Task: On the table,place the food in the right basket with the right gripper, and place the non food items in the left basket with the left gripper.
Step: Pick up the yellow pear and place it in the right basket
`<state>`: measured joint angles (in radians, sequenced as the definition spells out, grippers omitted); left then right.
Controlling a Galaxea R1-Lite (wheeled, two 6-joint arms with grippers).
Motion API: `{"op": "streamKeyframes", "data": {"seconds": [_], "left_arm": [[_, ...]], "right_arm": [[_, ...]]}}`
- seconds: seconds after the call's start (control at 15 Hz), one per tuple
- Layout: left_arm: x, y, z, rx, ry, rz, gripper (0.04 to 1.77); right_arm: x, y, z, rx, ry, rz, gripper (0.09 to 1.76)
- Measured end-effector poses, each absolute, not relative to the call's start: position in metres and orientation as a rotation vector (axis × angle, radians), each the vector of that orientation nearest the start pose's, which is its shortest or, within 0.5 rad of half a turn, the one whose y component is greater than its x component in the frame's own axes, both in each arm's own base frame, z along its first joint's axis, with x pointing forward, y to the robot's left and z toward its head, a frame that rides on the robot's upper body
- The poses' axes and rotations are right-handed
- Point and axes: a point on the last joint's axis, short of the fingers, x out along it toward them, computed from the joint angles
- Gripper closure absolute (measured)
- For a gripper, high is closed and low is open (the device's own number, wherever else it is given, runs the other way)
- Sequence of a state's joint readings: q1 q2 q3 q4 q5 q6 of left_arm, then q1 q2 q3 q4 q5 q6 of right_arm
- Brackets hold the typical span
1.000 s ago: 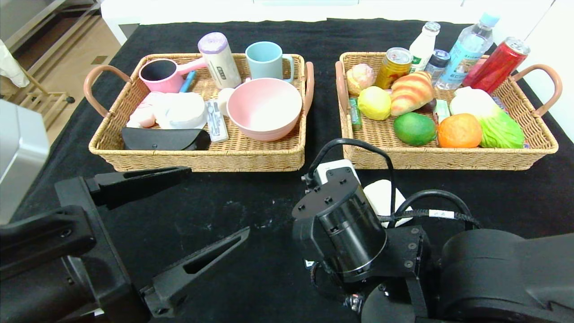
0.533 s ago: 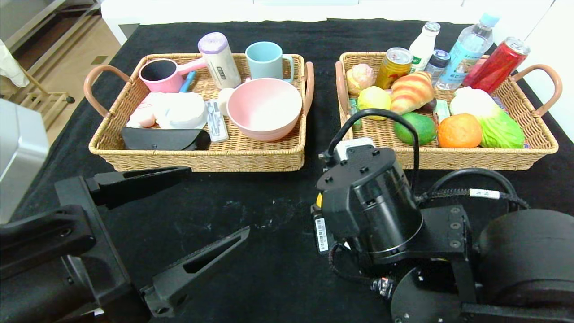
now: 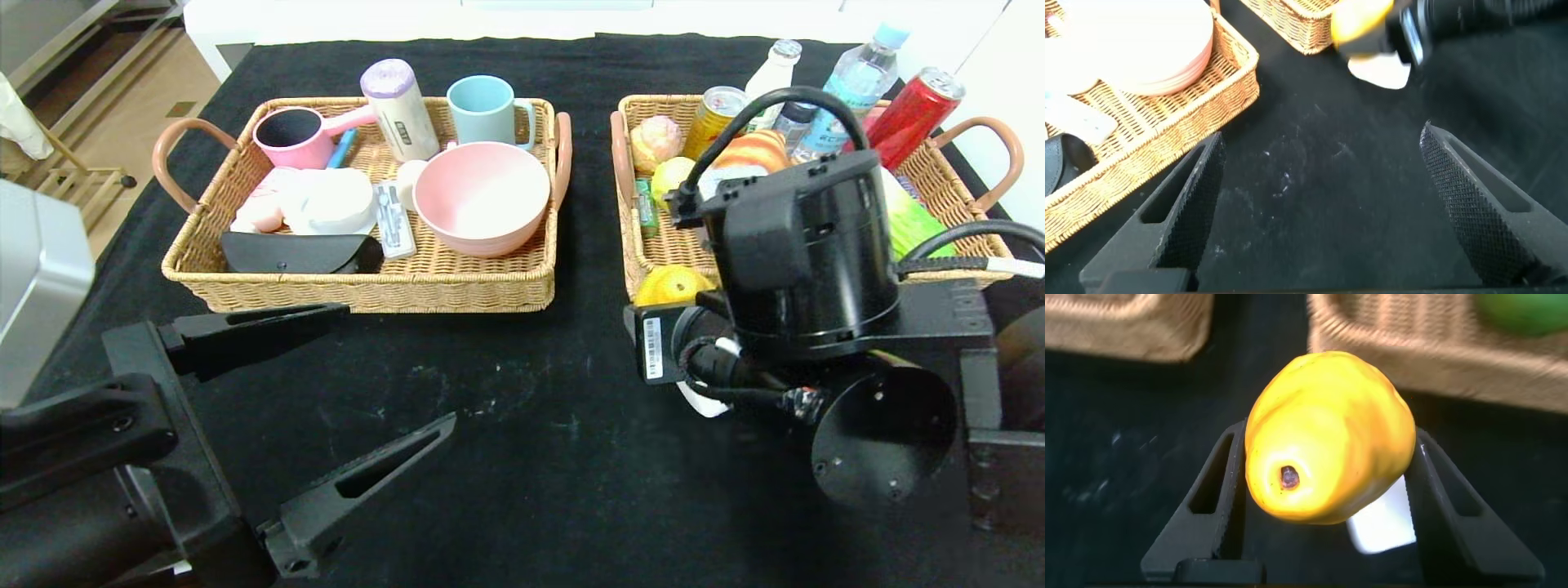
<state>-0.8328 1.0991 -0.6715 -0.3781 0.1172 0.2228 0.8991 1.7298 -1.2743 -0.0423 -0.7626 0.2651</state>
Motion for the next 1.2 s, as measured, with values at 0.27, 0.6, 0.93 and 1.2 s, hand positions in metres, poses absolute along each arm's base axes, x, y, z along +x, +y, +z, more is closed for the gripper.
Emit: {"op": "streamKeyframes", "data": {"seconds": [0.27,0.6,0.93,1.2], "left_arm": [[0.107,-0.114,0.258,0.237,-0.033,-0.718,0.09],[0.108,-0.114,0.258,0.238,-0.031,-0.719,0.09],[0.107,-0.114,0.258,0.237,-0.033,-0.716,0.09],[0.108,-0.114,0.258,0.238,-0.031,-0.716,0.09]], "right_arm": [[0.232,0.215,0.275,-0.01,0.241,0.072,0.68],[0.245,0.196,0.304,0.058,0.127,0.075,0.68],[0.263,0.201,0.303,0.043,0.07,0.065,0.68],[0.281,0.205,0.301,0.039,0.063,0.043,0.68]]}}
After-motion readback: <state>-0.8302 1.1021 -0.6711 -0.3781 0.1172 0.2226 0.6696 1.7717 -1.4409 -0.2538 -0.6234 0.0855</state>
